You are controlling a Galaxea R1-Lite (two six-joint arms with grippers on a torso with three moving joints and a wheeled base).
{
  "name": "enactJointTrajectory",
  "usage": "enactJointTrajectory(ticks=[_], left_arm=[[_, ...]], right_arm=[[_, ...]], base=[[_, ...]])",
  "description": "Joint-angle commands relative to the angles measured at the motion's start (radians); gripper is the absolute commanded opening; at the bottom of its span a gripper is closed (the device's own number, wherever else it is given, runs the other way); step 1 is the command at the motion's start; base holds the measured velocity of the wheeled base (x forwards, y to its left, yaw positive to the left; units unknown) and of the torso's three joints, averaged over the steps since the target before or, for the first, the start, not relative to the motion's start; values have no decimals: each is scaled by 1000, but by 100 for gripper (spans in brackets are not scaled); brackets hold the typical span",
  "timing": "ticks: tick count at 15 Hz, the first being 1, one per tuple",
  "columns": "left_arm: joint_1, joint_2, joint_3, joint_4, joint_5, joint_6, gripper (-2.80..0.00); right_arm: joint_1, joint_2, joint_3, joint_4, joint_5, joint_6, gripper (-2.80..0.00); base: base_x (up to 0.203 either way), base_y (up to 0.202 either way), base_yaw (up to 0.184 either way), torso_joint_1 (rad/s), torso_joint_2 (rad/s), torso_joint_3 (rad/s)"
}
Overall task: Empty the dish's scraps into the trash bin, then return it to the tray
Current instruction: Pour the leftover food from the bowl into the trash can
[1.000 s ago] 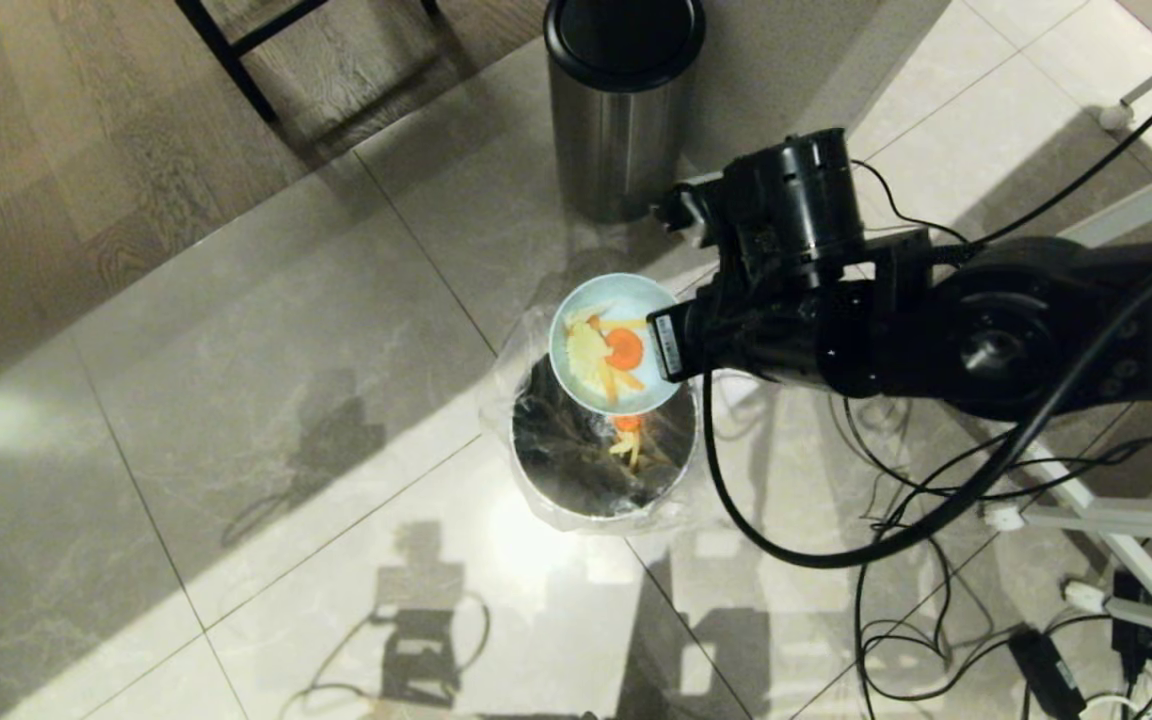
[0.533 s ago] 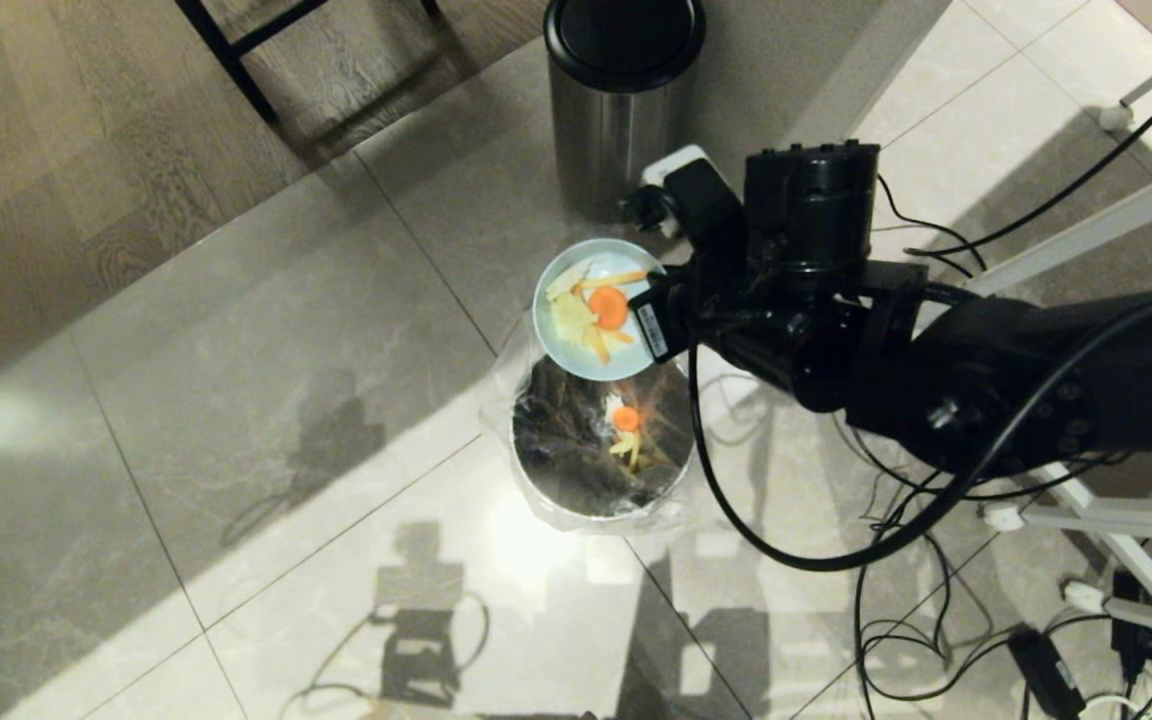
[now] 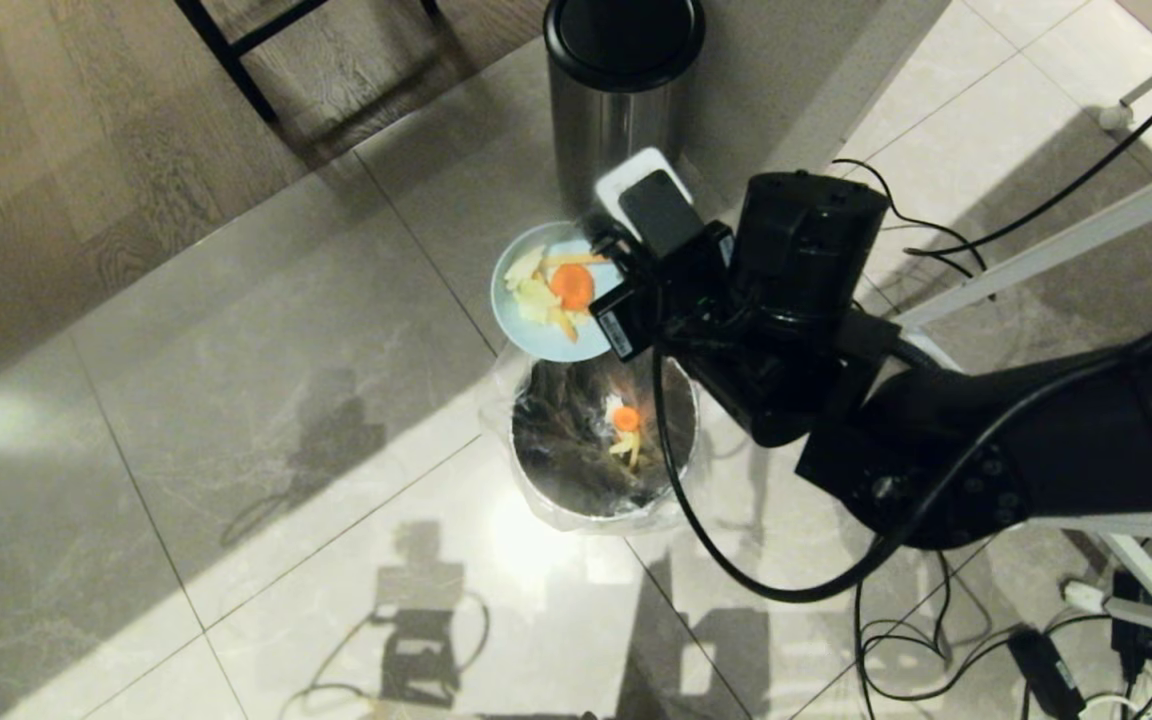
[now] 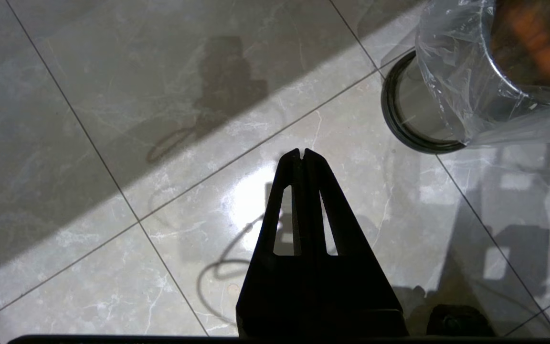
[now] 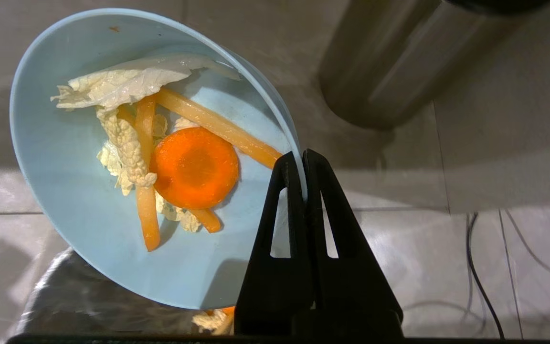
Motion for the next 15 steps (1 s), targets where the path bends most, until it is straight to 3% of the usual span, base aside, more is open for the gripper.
enactJointTrajectory(ticks=[1,9,15], left_arm=[[0,1,0,-1,0,-1,-280],[0,1,0,-1,0,-1,-280],[0,1,0,-1,0,-1,-280]], right_arm=[[20,-2,49,-48,8,-22,-280],[33,-32,291,-290,157,-188,-280],[20,-8,447,-465,165,-240,-280]], base=[[0,0,0,0,0,0],[0,0,0,0,0,0],[0,0,0,0,0,0]])
